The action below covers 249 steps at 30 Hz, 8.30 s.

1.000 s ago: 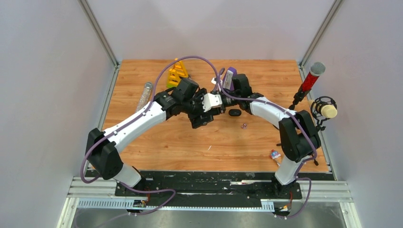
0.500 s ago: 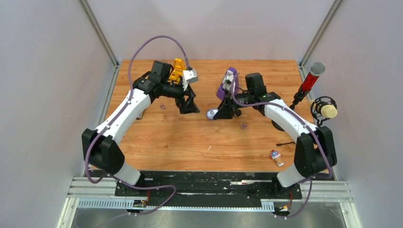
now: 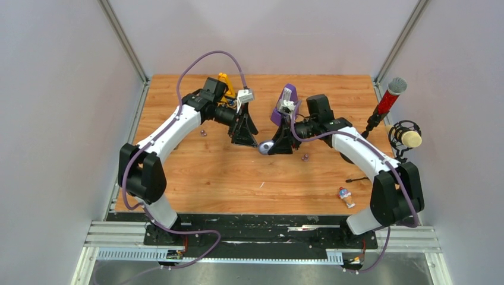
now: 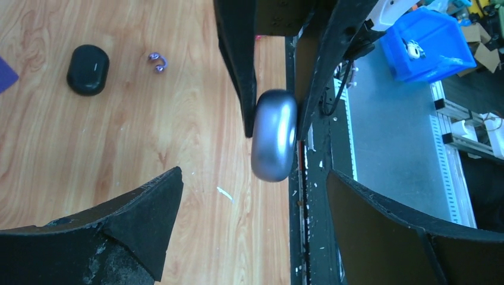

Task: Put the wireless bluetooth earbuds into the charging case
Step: Pass from the left arm to the right, then pass from the right arm to the left, then open the charging case to the charging case, then pass from the left arm to the right, then place the charging case at the center of the board.

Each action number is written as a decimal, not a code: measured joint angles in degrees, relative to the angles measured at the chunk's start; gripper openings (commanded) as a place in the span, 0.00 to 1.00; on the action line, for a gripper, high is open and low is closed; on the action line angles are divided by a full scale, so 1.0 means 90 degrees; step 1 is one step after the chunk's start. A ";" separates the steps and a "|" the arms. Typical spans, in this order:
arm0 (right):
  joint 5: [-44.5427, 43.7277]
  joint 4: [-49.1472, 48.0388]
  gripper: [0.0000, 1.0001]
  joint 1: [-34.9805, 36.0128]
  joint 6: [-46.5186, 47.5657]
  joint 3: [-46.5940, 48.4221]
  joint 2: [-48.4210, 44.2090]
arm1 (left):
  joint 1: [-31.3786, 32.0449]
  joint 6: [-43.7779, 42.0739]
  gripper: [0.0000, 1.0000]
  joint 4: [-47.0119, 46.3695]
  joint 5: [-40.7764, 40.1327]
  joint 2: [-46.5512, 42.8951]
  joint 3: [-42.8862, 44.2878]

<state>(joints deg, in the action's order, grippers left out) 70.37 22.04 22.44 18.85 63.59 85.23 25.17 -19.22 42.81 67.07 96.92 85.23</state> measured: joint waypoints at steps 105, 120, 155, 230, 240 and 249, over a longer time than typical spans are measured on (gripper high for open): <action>-0.0053 -0.0012 0.77 -0.0248 -0.1035 0.0393 0.1129 | 0.0318 0.1044 0.20 -0.1564 -0.0556 -0.0583 -0.1088; -0.0180 -0.0046 0.80 -0.0568 -0.1083 0.0381 0.1151 | 0.0126 0.2067 0.18 -0.2599 -0.0211 -0.0942 -0.1605; -0.0935 -0.7990 0.52 -0.0061 -0.8896 -0.0673 0.2752 | -0.1362 0.7531 0.03 -0.8055 -0.1860 -0.1600 -0.4456; -0.2132 -0.1467 0.13 0.0561 -0.3869 0.2215 0.2669 | -0.2888 0.7074 1.00 -0.7293 -0.2186 -0.2288 -0.4194; -0.4099 0.2375 0.13 0.1506 -0.0192 0.2514 0.2837 | -0.3861 0.4709 1.00 -0.4872 -0.2127 -0.3257 -0.3262; -0.4998 0.4170 0.19 0.2565 0.1394 0.3551 0.4209 | -0.4403 0.4092 1.00 -0.4095 -0.2140 -0.3808 -0.3410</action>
<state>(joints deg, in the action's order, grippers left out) 25.39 59.57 45.52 31.40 95.55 123.11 -14.46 17.61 5.96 47.81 62.65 54.54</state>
